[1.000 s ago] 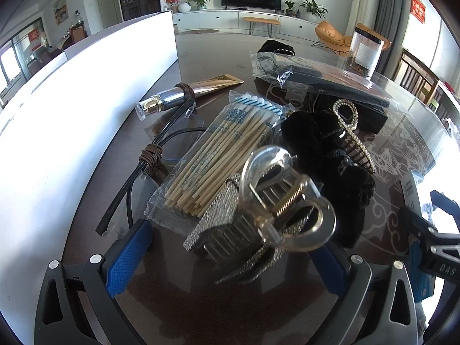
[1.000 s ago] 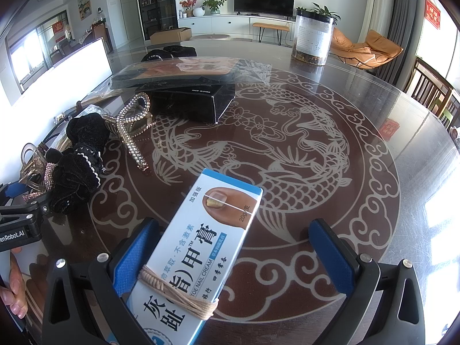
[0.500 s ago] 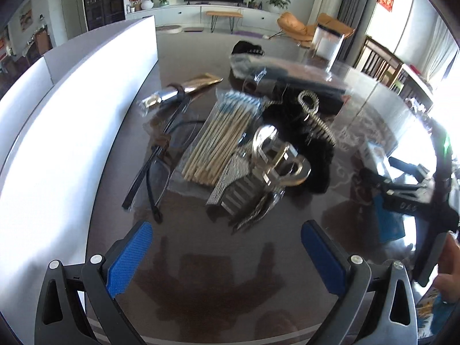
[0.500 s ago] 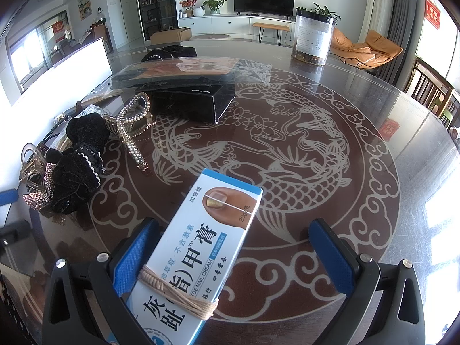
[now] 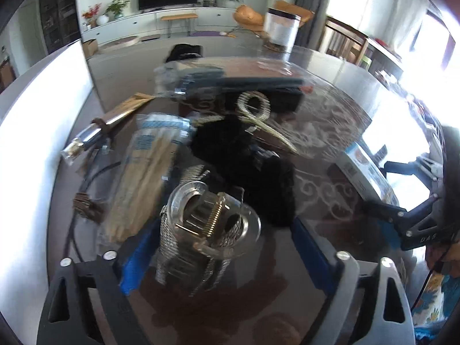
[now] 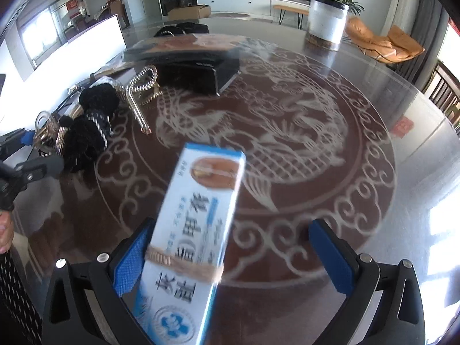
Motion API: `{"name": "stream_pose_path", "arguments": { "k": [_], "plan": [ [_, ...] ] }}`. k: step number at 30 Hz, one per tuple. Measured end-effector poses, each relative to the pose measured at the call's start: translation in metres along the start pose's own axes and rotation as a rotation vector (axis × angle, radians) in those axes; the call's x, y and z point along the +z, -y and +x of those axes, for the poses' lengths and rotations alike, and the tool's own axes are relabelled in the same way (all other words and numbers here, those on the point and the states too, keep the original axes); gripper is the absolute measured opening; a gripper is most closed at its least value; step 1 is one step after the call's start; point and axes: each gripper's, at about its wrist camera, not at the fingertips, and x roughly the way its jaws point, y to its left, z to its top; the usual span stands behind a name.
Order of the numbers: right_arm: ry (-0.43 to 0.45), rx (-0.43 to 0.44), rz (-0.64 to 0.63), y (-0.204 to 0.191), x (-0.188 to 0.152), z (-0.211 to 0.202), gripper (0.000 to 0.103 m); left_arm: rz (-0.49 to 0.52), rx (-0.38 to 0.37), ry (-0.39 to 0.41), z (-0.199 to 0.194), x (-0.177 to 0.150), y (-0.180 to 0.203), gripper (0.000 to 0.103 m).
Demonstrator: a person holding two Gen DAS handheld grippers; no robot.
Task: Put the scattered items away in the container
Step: 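Close the right gripper on the nail cream box while the left gripper closes on the claw clip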
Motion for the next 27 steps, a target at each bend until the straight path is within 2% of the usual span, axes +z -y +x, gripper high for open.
{"name": "stream_pose_path", "arguments": {
  "k": [1, 2, 4, 7, 10, 14, 15, 17, 18, 19, 20, 21, 23, 27],
  "plan": [
    [-0.009, 0.006, -0.004, 0.004, -0.006, -0.004, 0.103, 0.023, -0.02, -0.008, -0.001, -0.004, 0.007, 0.075],
    [-0.015, 0.016, -0.01, 0.007, -0.012, -0.007, 0.103, 0.044, -0.034, -0.017, -0.003, -0.008, 0.013, 0.072],
    [-0.023, 0.055, -0.013, 0.015, -0.025, -0.015, 0.103, 0.056, -0.013, -0.023, -0.006, -0.016, 0.019, 0.072],
    [-0.019, 0.121, -0.032, 0.02, -0.026, -0.016, 0.103, 0.005, 0.021, -0.026, -0.005, -0.015, 0.014, 0.073],
    [-0.035, 0.099, -0.101, 0.012, -0.016, -0.007, 0.103, -0.058, 0.029, -0.029, 0.0, -0.007, 0.009, 0.073],
    [-0.04, 0.12, -0.176, -0.005, -0.007, 0.0, 0.102, -0.046, 0.09, -0.056, 0.011, 0.002, 0.016, 0.073],
    [-0.037, 0.121, -0.19, -0.008, -0.006, 0.0, 0.099, -0.03, 0.107, -0.062, 0.014, 0.005, 0.021, 0.073],
    [-0.025, 0.104, -0.221, -0.014, -0.007, -0.002, 0.081, -0.008, 0.129, -0.073, 0.018, 0.006, 0.027, 0.073],
    [-0.022, 0.113, -0.224, -0.016, -0.008, -0.006, 0.076, -0.004, 0.135, -0.072, 0.02, 0.007, 0.03, 0.073],
    [-0.021, 0.113, -0.221, -0.016, -0.008, -0.008, 0.064, -0.012, 0.132, -0.067, 0.021, 0.007, 0.031, 0.072],
    [-0.02, 0.113, -0.217, -0.015, -0.009, -0.01, 0.052, -0.026, 0.127, -0.057, 0.021, 0.008, 0.03, 0.062],
    [-0.02, 0.121, -0.205, -0.012, -0.01, -0.013, 0.046, -0.043, 0.124, -0.037, 0.019, 0.008, 0.03, 0.055],
    [-0.03, 0.156, -0.154, -0.002, -0.013, -0.017, 0.045, -0.079, 0.091, -0.025, 0.016, 0.007, 0.026, 0.055],
    [-0.018, 0.157, -0.114, 0.013, -0.026, -0.033, 0.045, -0.096, 0.096, 0.012, -0.008, -0.005, 0.033, 0.055]
  ]
}}
